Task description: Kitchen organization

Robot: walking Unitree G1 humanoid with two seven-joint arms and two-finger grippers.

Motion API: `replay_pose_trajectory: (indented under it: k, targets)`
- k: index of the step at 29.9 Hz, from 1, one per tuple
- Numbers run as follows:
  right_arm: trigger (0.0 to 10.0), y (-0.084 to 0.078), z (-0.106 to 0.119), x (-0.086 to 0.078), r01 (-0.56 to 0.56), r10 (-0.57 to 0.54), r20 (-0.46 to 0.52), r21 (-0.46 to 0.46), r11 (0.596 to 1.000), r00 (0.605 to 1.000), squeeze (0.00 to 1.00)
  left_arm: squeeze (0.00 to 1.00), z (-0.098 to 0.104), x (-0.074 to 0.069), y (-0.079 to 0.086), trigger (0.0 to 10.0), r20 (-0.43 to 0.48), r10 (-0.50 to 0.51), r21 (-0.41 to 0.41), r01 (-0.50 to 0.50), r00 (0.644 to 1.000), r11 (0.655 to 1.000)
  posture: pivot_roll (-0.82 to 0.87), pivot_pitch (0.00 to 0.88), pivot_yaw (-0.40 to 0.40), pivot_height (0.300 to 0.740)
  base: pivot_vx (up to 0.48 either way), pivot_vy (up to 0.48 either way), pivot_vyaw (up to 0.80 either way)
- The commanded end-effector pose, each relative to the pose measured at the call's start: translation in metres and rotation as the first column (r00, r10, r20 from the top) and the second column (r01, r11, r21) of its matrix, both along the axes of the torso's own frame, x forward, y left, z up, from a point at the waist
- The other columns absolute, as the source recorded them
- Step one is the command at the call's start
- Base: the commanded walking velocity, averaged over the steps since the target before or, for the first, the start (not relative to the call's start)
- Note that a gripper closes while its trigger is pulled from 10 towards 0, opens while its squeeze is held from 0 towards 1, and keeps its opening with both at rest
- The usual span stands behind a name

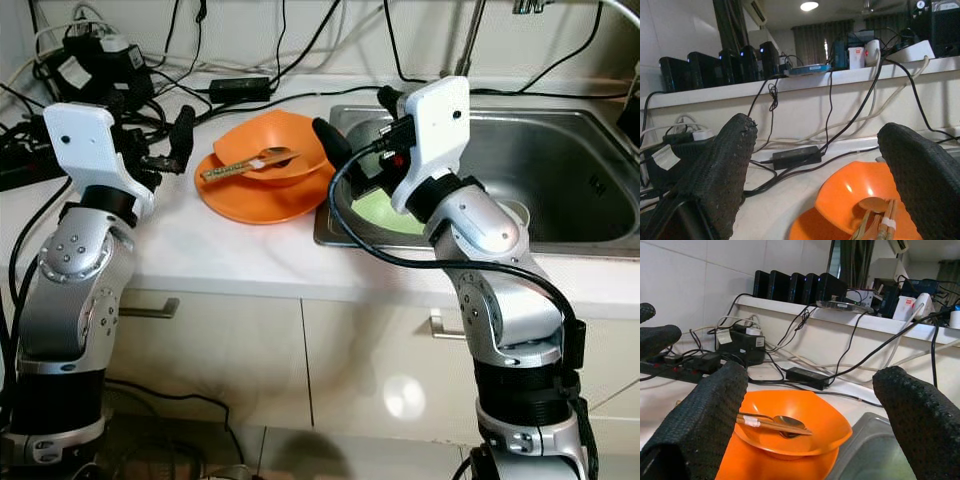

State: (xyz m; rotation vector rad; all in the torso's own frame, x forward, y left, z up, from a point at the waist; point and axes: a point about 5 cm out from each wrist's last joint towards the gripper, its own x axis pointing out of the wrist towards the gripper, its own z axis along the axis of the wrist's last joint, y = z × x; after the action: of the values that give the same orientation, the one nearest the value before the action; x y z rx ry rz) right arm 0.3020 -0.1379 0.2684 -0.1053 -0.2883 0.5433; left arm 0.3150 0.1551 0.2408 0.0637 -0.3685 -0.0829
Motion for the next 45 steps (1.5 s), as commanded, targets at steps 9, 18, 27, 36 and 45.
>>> replay_pose_trajectory:
  k: [9, 18, 27, 36, 45]
  targets:
    - [10.0, 0.011, -0.006, -0.008, -0.103, 0.096, -0.069, -0.103, 0.989, 0.993, 0.00, 0.00, -0.014, -0.018, -0.004, 10.0, 0.060, -0.096, 0.161, 0.085, 0.994, 0.983, 0.03, 0.035, 0.059, 0.740, 0.000, 0.000, 0.00]
    - [10.0, 0.005, -0.021, -0.018, -0.219, 0.182, -0.203, -0.180, 0.959, 0.962, 0.00, 0.00, -0.044, -0.023, -0.002, 10.0, 0.019, -0.080, 0.198, 0.075, 0.997, 0.977, 0.02, 0.045, 0.053, 0.740, 0.000, 0.000, 0.00]
    - [10.0, 0.000, -0.016, -0.024, -0.268, 0.215, -0.226, -0.238, 0.933, 0.950, 0.00, 0.00, -0.070, -0.013, -0.013, 10.0, -0.043, -0.153, 0.173, 0.158, 0.987, 0.972, -0.01, 0.053, 0.037, 0.740, 0.000, 0.000, 0.00]
    - [10.0, -0.002, -0.015, -0.028, -0.277, 0.220, -0.231, -0.255, 0.927, 0.948, 0.00, 0.00, -0.074, 0.000, -0.025, 10.0, -0.023, -0.172, 0.145, 0.174, 0.985, 0.974, -0.04, 0.059, 0.037, 0.740, 0.000, 0.000, 0.00]
    - [10.0, 0.000, -0.013, -0.030, -0.281, 0.227, -0.224, -0.253, 0.926, 0.948, 0.00, 0.00, -0.081, 0.009, -0.025, 10.0, -0.040, -0.170, 0.119, 0.174, 0.985, 0.977, -0.05, 0.059, 0.037, 0.740, 0.000, 0.000, 0.00]
